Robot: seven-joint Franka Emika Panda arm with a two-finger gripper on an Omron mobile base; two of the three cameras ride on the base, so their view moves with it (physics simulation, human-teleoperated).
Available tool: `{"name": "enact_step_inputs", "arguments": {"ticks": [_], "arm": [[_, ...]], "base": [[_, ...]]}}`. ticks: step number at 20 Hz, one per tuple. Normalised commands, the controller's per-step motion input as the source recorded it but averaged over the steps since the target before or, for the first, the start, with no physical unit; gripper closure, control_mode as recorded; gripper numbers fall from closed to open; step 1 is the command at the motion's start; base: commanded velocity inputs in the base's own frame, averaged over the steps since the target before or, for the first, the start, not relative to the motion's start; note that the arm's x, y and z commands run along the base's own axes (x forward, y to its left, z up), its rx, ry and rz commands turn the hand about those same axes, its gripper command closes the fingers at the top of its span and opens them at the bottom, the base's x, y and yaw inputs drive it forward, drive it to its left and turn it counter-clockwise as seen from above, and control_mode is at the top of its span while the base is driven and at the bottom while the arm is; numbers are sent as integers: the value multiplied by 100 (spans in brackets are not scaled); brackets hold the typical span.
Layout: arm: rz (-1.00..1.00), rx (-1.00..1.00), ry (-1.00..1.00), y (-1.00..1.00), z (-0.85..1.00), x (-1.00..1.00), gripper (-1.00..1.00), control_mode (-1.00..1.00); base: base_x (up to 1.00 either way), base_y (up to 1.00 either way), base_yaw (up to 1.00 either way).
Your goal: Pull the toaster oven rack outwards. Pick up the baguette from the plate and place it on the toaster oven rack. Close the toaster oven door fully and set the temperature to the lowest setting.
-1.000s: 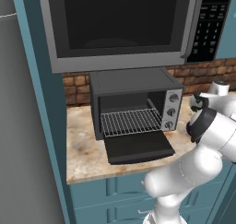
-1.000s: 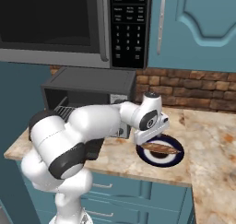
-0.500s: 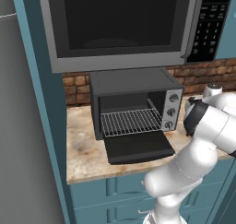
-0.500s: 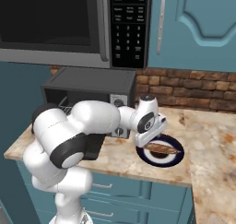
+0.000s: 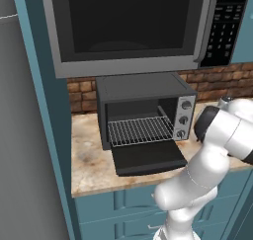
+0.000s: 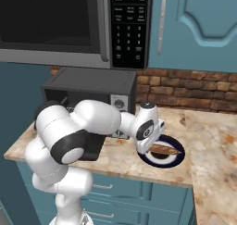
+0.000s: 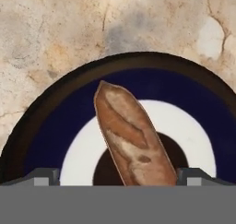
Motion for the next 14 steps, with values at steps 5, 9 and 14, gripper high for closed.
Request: {"name": "enact_step_inputs", "arguments": {"ticks": [5,9,14], "arm": [[14,0,-1,0,-8,17,-100,-100],[16,0,0,0,-31,8,-100,-100],[12,1,4,0,-20,2,-100,-100]], "base": [[0,0,0],[0,0,0],[0,0,0]]}}
